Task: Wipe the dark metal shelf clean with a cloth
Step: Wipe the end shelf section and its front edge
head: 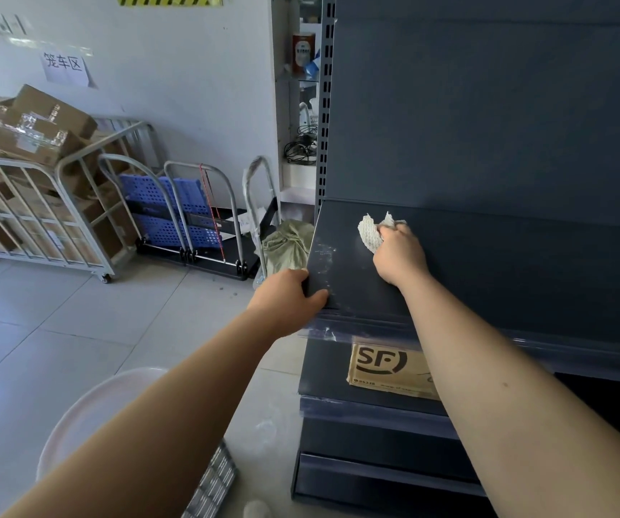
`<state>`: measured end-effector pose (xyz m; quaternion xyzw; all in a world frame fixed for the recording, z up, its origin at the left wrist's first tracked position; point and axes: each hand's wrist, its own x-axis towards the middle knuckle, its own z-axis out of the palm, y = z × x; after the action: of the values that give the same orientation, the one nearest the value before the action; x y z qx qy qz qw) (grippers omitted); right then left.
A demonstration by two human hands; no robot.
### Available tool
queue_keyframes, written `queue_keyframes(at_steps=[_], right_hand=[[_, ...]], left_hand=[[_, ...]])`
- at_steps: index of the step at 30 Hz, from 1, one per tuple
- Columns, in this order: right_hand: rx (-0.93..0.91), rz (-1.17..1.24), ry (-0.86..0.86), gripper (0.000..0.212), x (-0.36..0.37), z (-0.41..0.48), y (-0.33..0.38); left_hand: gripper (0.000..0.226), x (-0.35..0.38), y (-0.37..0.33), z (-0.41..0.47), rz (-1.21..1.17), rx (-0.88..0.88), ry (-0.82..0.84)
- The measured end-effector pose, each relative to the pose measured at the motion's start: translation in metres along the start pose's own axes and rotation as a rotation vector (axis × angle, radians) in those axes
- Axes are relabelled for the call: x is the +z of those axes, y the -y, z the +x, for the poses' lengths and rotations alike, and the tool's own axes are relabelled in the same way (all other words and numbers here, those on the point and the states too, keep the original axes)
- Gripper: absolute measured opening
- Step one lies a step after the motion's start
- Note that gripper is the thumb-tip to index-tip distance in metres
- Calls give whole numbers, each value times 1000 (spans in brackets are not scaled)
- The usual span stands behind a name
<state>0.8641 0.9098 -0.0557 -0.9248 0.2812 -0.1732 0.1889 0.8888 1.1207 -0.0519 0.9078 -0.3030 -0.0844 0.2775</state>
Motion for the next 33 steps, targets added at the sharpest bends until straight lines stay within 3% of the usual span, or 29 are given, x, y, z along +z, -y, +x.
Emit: queue_keyframes(at_steps=[6,10,12,14,17,21,23,25,27,30,33], right_hand=[[-107,14,112,51,17,-2,48],[-214,297,233,50,23,-13,98],[-181,496,289,51,16,-17,106],[-120,584,217,47,2,-13,95],[-51,434,45,40,-21,5,45],[14,28,63,25,-25,-8,0],[-68,-41,91,40,-16,-21,12],[-138,-27,136,49,-4,-30,35],[-173,54,174,44,9,-37,64],[-136,340,231,46,11,-52,98],[-59,402,59,46,-8,-56,88]], left_hand=[[32,0,3,-5,-130,5,-3],[24,2,8,-6,-183,-34,0],[24,1,10,-7,-177,-57,-8],[26,1,12,-8,-173,-61,-24],[28,2,13,-11,-192,-65,-43],[30,1,13,-17,-183,-56,-58],[30,1,12,-19,-196,-52,-50],[30,1,12,-23,-217,-48,-43],[29,1,11,-26,-248,-53,-34],[32,-2,10,-32,-267,-44,-20],[37,-7,8,-37,-269,-26,-9]])
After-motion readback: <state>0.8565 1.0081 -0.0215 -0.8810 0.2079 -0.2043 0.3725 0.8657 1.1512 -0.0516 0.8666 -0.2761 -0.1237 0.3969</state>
